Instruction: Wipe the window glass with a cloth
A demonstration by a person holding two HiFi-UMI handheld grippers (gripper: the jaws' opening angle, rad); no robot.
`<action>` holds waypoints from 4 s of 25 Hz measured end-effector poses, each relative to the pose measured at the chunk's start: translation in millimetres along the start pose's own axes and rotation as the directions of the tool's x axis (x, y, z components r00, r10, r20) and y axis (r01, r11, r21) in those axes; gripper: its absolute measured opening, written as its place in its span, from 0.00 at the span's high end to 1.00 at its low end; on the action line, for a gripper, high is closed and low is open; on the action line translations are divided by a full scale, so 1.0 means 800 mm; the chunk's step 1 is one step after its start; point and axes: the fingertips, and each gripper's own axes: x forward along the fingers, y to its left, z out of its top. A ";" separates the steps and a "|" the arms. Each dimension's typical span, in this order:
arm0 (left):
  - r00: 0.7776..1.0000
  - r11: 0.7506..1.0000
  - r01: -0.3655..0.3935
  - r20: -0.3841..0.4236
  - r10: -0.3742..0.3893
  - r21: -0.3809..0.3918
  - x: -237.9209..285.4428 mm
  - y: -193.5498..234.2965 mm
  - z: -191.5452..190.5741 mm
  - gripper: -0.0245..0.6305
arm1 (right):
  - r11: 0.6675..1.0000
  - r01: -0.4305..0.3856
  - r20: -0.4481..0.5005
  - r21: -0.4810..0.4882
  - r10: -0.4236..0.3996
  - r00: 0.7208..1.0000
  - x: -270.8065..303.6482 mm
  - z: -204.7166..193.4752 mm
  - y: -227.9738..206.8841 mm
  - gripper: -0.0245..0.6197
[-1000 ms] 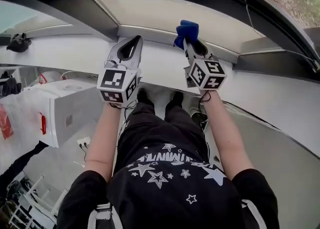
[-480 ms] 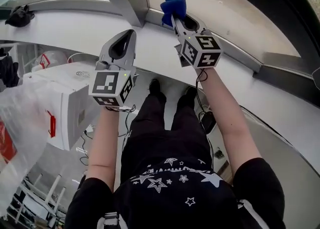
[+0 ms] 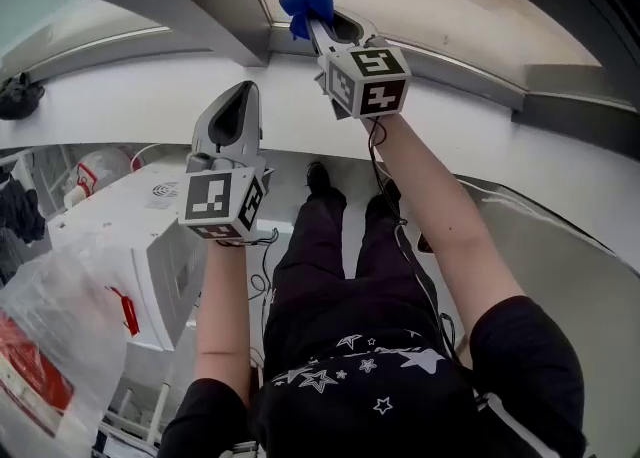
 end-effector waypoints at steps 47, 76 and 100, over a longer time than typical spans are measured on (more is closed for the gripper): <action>0.897 0.893 0.435 -0.141 -0.419 0.112 0.217 -0.556 -0.045 0.95 | 0.700 0.650 0.056 0.295 -0.692 0.720 -0.572 -0.085 -0.617 0.85; 0.992 0.991 -0.093 -0.092 0.084 -0.100 0.030 -0.121 -0.129 0.95 | 0.998 -0.025 -0.097 -0.062 0.019 0.995 -0.122 -0.148 -0.125 0.85; 0.990 0.988 -0.093 -0.116 0.079 -0.123 0.023 0.046 -0.170 0.95 | 0.983 0.009 -0.178 -0.185 -0.043 0.983 0.112 -0.187 -0.033 0.85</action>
